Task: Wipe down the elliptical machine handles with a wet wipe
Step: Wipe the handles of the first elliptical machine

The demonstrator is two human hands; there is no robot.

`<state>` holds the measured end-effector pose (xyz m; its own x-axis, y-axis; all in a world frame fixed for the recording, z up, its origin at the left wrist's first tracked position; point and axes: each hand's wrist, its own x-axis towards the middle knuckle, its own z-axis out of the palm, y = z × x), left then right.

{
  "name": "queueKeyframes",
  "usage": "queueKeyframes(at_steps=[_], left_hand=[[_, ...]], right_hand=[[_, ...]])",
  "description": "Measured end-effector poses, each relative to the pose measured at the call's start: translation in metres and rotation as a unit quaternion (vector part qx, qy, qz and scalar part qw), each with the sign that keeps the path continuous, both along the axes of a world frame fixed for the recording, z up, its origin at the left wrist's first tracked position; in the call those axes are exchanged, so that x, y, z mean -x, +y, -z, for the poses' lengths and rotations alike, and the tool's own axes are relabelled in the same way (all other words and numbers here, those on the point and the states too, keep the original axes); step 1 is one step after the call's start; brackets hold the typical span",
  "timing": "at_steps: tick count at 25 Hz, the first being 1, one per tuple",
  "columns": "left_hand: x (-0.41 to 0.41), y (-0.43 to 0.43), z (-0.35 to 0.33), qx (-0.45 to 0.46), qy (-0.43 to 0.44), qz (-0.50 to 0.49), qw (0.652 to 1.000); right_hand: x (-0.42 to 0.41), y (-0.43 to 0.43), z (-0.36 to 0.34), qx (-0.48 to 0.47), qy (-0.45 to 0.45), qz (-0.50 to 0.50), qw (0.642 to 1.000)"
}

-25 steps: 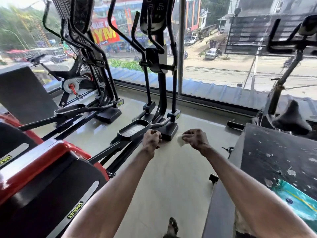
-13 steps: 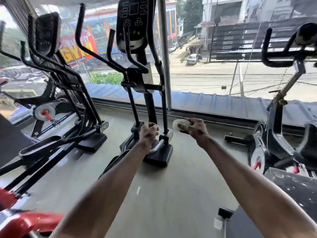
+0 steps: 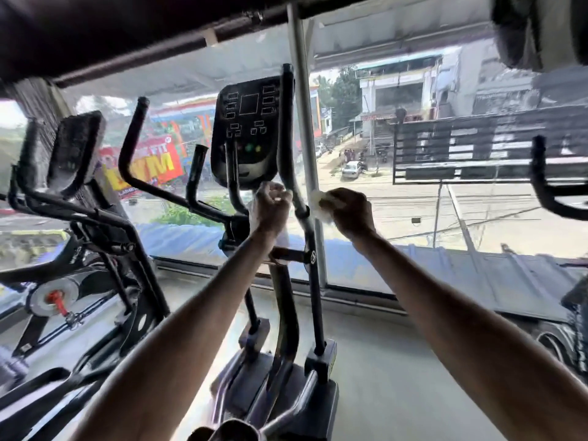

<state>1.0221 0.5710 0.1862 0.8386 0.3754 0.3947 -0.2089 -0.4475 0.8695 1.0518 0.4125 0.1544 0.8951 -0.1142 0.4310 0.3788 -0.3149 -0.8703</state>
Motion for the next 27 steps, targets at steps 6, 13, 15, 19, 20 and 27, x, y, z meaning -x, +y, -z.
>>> queueKeyframes(at_steps=[6, 13, 15, 19, 20, 27], left_hand=[[-0.111, 0.018, -0.082, -0.06, -0.092, -0.077, 0.991], [-0.201, 0.01, -0.132, -0.109, -0.137, -0.163, 0.971], [-0.217, 0.004, -0.14, -0.125, -0.141, -0.172, 0.967], [-0.241, -0.004, -0.143, -0.153, -0.127, -0.201, 0.959], [-0.244, -0.004, -0.141, -0.161, -0.125, -0.205, 0.957], [-0.255, -0.001, -0.124, -0.149, -0.168, -0.178, 0.958]], right_hand=[[-0.125, 0.033, -0.083, 0.012, -0.13, 0.002, 0.991], [-0.243, 0.046, -0.17, -0.009, -0.247, -0.053, 0.968], [-0.276, 0.044, -0.191, -0.025, -0.273, -0.067, 0.959], [-0.322, 0.047, -0.209, -0.007, -0.35, -0.071, 0.934], [-0.327, 0.048, -0.209, 0.008, -0.378, -0.067, 0.923], [-0.347, 0.035, -0.197, 0.11, -0.459, -0.179, 0.864]])
